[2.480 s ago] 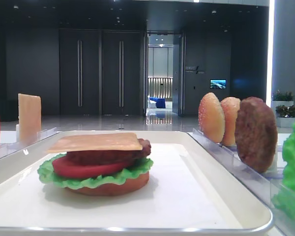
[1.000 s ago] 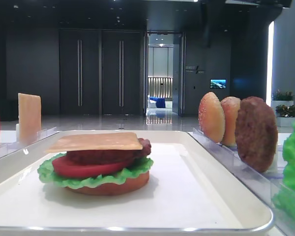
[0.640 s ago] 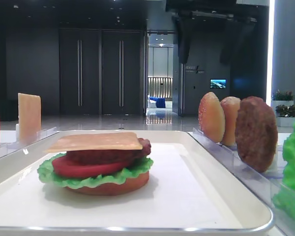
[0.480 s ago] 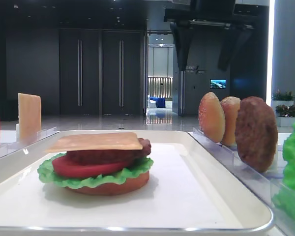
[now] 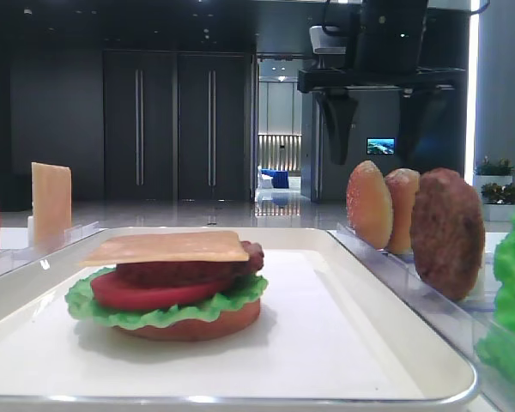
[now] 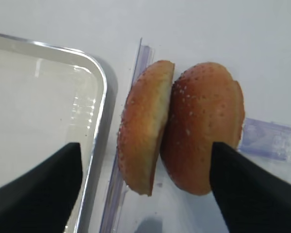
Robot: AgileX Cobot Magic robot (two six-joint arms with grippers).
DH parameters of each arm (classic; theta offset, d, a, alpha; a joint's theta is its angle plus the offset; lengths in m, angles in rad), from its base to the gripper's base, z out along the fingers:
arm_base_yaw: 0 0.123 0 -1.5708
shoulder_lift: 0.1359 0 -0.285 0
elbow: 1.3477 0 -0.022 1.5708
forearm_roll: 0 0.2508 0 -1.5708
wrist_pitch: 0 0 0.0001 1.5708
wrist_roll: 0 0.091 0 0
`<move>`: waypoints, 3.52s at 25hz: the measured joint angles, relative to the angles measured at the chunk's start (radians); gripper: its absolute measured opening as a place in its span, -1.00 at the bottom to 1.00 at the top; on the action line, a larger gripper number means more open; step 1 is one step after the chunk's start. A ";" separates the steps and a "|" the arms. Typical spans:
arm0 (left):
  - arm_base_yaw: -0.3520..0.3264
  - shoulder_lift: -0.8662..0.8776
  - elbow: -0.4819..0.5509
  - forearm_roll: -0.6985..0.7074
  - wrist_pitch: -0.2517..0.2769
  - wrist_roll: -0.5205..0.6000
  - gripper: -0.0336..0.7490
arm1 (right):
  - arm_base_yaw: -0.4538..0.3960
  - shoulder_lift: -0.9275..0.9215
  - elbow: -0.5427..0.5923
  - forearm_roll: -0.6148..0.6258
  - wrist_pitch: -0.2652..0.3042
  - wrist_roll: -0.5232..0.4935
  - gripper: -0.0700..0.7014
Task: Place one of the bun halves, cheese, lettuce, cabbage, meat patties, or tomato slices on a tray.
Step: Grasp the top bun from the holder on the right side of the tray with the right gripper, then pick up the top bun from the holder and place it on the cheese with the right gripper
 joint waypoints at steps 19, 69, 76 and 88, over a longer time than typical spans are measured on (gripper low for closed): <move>0.000 0.000 0.000 0.000 0.000 0.000 -0.53 | 0.000 0.048 -0.002 0.088 -0.060 0.000 0.20; 0.000 0.000 0.000 0.000 0.000 0.000 -0.53 | 0.377 -0.144 -0.075 0.113 0.204 0.184 -0.51; 0.000 0.000 0.000 0.000 0.000 0.000 -0.53 | 0.460 -0.186 0.021 0.079 0.202 0.237 -0.52; 0.000 0.000 0.000 0.000 0.000 0.000 -0.53 | 0.398 -0.284 0.207 0.387 0.028 -0.001 -0.54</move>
